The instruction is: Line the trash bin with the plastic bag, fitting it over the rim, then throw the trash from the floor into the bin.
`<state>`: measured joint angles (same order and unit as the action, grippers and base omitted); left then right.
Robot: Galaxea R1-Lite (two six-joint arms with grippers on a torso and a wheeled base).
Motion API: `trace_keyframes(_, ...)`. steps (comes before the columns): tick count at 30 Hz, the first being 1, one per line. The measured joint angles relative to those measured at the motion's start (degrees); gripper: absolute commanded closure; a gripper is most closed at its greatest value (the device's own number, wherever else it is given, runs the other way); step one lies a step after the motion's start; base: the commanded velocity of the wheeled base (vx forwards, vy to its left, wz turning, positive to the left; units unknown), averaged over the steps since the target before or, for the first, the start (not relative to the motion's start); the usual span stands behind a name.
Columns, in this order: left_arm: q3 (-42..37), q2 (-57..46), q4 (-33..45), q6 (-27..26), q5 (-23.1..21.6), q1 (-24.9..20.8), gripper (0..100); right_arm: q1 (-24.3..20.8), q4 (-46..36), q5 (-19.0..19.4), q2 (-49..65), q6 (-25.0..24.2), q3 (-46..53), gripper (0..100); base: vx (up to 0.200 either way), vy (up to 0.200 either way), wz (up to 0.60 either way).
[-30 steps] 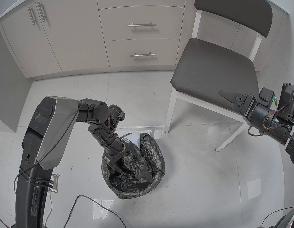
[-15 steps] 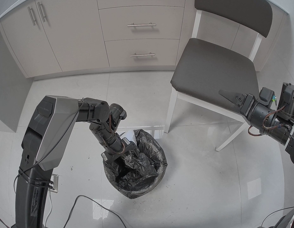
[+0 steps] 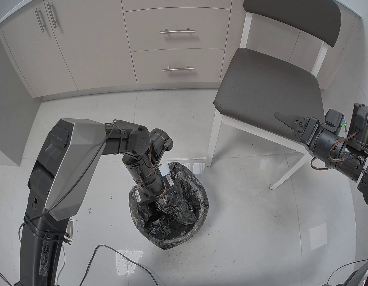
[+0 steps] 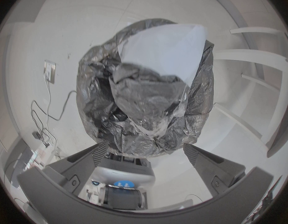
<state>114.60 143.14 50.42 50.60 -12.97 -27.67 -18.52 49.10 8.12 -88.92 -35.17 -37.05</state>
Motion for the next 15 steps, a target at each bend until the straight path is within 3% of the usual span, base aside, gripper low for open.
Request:
trace_keyframes(6,0.0,-0.67,-0.04,-3.54,4.74,-0.83,0,0.0,0.0,0.02,0.15,0.0,-0.05,0,0.0,0.0,0.0)
trace_keyframes(7,0.0,-0.85,0.0,-3.67,4.88,-0.83,100,0.0,0.0,0.04,0.2,0.0,-0.07,0,0.0,0.0,0.0)
trace_keyframes(15,0.0,-2.55,0.05,-3.74,5.58,-0.83,100,0.0,0.0,0.02,0.33,0.02,-0.24,0,0.0,0.0,0.0)
